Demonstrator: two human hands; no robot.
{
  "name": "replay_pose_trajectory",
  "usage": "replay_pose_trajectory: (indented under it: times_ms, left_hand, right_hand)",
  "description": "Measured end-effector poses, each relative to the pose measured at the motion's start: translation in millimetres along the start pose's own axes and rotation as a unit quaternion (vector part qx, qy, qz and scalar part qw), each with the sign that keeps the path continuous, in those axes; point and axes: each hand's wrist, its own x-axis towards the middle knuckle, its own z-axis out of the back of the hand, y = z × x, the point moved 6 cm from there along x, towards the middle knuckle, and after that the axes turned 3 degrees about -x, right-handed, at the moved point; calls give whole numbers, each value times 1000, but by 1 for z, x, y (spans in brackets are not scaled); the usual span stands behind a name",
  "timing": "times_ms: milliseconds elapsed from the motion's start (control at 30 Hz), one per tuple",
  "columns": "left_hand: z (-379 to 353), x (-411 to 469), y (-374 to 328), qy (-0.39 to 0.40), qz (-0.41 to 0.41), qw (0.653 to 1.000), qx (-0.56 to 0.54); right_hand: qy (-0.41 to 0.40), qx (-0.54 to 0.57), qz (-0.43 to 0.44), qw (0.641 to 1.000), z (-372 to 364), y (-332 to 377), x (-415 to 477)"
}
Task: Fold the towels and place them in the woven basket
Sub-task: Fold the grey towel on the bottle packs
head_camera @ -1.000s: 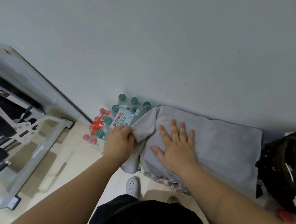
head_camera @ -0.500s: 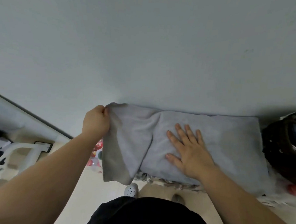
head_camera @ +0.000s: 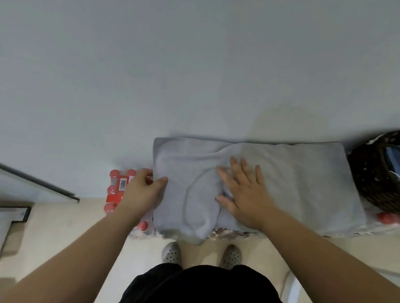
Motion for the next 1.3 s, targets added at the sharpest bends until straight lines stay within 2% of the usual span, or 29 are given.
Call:
replay_pose_trajectory:
  times_ms: [67, 167, 467, 567, 667, 767, 900, 1067, 1167, 1300]
  left_hand:
    - [-2, -12, 14, 44, 6, 998, -49]
    - [-3, -24, 27, 81, -1, 995, -60]
    - [31, -10, 6, 27, -68, 992, -99]
    - [29, -8, 22, 70, -37, 992, -102]
    - [22, -14, 39, 115, -6, 985, -128]
    - [20, -20, 47, 138, -21, 979, -149]
    - [22, -23, 52, 135, -36, 982, -127]
    - [21, -29, 46, 158, -82, 980, -90]
    - [16, -31, 43, 175, -98, 975, -92]
    - [15, -29, 41, 171, -102, 976, -93]
  right_hand:
    - [-12, 25, 3, 1000, 2, 39, 14]
    - [-22, 47, -15, 999, 3, 77, 33]
    - [32, 47, -64, 996, 8, 86, 53]
    - [58, 48, -74, 994, 8, 86, 56]
    - [30, 29, -72, 997, 16, 97, 62]
    - [4, 3, -23, 1000, 27, 125, 77]
    - [-10, -2, 14, 1000, 42, 158, 99]
    - [37, -26, -46, 998, 46, 166, 118]
    - [62, -65, -52, 995, 48, 161, 122]
    - [24, 19, -64, 997, 56, 152, 122]
